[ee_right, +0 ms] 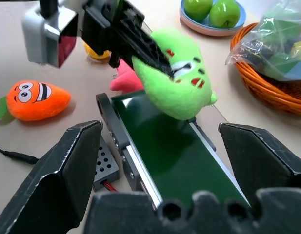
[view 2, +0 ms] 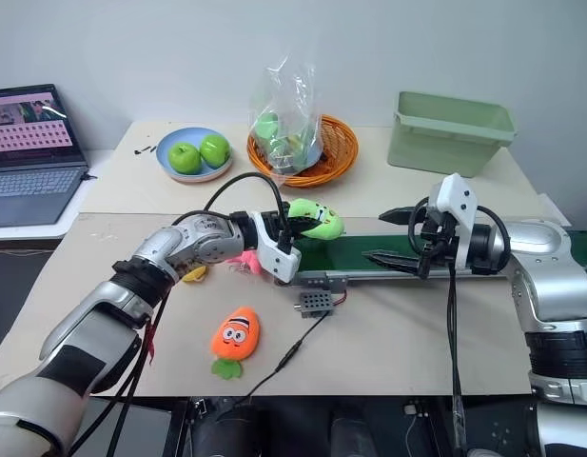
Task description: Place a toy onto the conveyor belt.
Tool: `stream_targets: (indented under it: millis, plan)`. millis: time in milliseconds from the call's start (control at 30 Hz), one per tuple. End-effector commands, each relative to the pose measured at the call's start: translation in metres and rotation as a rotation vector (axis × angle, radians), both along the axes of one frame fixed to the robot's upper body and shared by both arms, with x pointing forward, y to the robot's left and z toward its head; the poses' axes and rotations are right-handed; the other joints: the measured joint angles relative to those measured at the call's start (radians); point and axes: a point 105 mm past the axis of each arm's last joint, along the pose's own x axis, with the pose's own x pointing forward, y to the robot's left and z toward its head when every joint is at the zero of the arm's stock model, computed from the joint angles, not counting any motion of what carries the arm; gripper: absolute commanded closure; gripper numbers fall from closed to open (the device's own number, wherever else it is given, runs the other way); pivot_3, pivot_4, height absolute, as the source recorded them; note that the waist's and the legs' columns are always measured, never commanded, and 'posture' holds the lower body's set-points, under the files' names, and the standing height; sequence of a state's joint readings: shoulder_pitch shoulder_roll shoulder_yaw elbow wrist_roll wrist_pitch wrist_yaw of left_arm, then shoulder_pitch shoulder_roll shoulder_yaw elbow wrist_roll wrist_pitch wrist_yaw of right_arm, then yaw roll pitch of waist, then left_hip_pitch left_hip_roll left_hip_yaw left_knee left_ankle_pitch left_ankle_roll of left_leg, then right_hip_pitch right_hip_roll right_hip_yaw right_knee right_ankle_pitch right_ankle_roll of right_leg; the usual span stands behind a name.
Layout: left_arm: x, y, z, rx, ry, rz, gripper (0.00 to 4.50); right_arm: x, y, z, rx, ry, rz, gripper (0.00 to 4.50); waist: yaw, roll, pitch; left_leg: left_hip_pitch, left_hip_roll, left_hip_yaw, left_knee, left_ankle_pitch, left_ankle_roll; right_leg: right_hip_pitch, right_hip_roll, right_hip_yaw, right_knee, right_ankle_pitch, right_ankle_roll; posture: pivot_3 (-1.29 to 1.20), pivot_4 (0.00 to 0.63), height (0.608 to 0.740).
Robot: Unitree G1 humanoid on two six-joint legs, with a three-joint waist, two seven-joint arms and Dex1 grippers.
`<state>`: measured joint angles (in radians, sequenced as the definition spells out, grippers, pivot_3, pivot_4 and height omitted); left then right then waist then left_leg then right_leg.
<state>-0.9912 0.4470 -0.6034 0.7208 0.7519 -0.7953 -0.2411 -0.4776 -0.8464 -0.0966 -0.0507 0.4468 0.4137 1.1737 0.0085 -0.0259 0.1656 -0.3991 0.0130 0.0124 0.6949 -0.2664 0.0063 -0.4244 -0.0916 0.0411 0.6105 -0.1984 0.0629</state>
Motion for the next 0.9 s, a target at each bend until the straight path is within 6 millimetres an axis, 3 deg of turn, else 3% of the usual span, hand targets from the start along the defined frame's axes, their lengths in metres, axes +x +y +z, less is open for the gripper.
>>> stream_targets:
  millis: [33, 200, 433, 600, 767, 900]
  plan:
    - [0.0, -0.001, -0.003, 0.004, 0.0, -0.01, 4.29, -0.003, -0.003, 0.017, -0.001, -0.064, -0.011, 0.0, 0.0, 0.0, 0.0, 0.0, 0.0, 0.0, 0.0, 0.0, 0.0, 0.0, 0.0, 0.0, 0.0, 0.0, 0.0, 0.0, 0.15, 0.74]
    - [0.001, 0.002, -0.012, -0.009, 0.06, 0.02, 4.29, -0.003, -0.003, 0.018, -0.008, -0.068, -0.015, 0.0, 0.002, 0.0, 0.0, 0.0, 0.0, 0.0, 0.0, 0.0, 0.0, 0.0, 0.0, 0.0, 0.001, 0.0, 0.0, 0.0, 0.15, 0.74]
    - [0.002, 0.007, -0.017, -0.011, 0.16, 0.066, 1.96, -0.001, -0.004, 0.019, -0.022, -0.075, -0.02, 0.0, 0.002, 0.0, 0.0, 0.0, 0.0, 0.0, 0.0, 0.0, 0.0, 0.0, 0.0, 0.0, 0.001, 0.0, 0.0, 0.0, 0.15, 0.74]
    - [0.0, 0.0, 0.021, -0.125, 0.232, 0.078, 0.14, -0.003, 0.0, 0.021, -0.045, -0.084, -0.002, 0.0, 0.0, 0.0, 0.0, 0.0, 0.0, 0.0, 0.0, 0.0, 0.0, 0.0, 0.0, 0.0, 0.001, 0.0, 0.0, 0.0, 0.15, 0.74]
    - [-0.003, 0.006, 0.059, -0.27, 0.364, 0.113, 0.06, -0.002, 0.002, 0.024, -0.065, -0.095, 0.009, 0.0, 0.0, 0.0, 0.0, -0.001, 0.0, 0.0, 0.001, 0.0, 0.0, 0.0, 0.0, 0.0, 0.002, 0.0, 0.0, 0.0, 0.15, 0.74]
    - [-0.004, 0.029, 0.077, -0.419, 0.607, 0.183, 0.06, -0.004, 0.004, 0.031, -0.069, -0.104, 0.027, 0.0, -0.008, 0.0, 0.0, 0.0, 0.0, -0.001, 0.001, 0.0, 0.0, 0.0, 0.0, 0.0, 0.002, 0.0, 0.0, 0.0, 0.15, 0.74]
